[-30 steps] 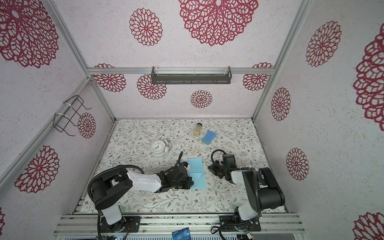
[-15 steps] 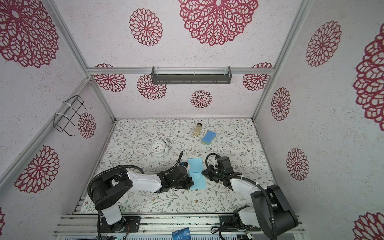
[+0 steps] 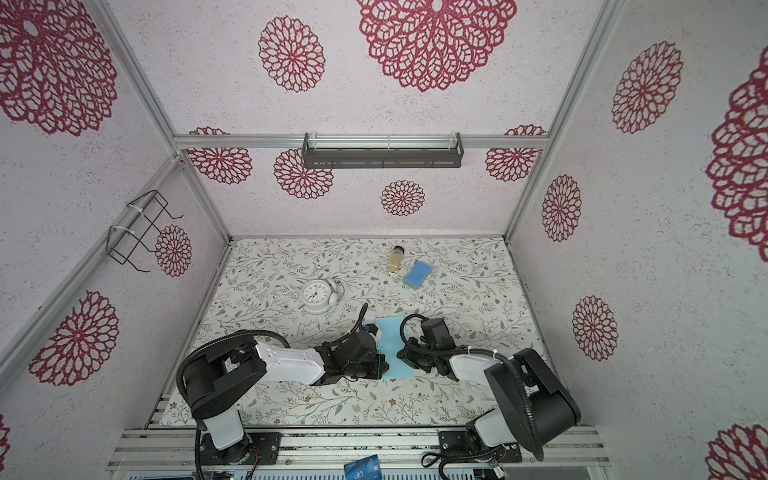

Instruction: Fold a paper plane with a square sheet of paper (fold left side to right side)

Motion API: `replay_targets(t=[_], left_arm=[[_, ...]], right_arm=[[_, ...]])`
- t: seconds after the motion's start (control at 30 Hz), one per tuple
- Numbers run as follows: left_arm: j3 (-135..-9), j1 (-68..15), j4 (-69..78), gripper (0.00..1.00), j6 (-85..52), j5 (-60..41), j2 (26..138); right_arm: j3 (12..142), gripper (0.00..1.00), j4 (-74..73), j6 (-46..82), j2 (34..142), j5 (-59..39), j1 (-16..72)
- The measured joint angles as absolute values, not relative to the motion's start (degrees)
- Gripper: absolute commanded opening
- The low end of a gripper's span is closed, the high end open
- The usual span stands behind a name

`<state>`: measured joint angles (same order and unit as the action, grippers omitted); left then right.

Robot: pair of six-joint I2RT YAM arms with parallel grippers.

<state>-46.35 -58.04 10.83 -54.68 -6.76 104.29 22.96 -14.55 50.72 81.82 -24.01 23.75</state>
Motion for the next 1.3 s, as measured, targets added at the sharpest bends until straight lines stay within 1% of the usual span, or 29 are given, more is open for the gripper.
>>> replay_targets(t=[0.2, 0.5, 0.7, 0.87, 1.0, 1.17, 1.3], left_arm=[[-46.37, -58.11, 10.85, 0.00, -54.68, -6.76, 104.33], [-46.50, -58.35, 10.87, 0.00, -54.68, -6.74, 104.49], [-46.70, -58.78, 10.90, 0.00, -54.68, -6.76, 104.62], [-46.76, -58.87, 10.85, 0.00, -54.68, -6.79, 104.64], [-46.81, -58.87, 10.81, 0.00, -54.65, -6.83, 104.64], [-46.89, -58.89, 10.66, 0.00, -54.65, -6.81, 104.66], [-46.89, -58.92, 10.63, 0.00, -54.65, -6.79, 104.66]], right_arm=[[21.41, 0.00, -17.47, 49.87, 81.97, -24.62, 18.79], [22.87, 0.00, -21.65, 49.32, 86.32, -27.53, 12.75], [23.22, 0.00, -17.34, 49.04, 83.66, -26.76, 11.53], [23.18, 0.00, -13.39, 48.97, 77.95, -27.29, 13.30], [23.18, 0.00, -12.32, 48.99, 75.26, -27.29, 18.22], [23.09, 0.00, -12.67, 49.06, 76.86, -26.81, 23.24], [21.32, 0.00, -14.50, 49.19, 80.34, -25.56, 24.12]])
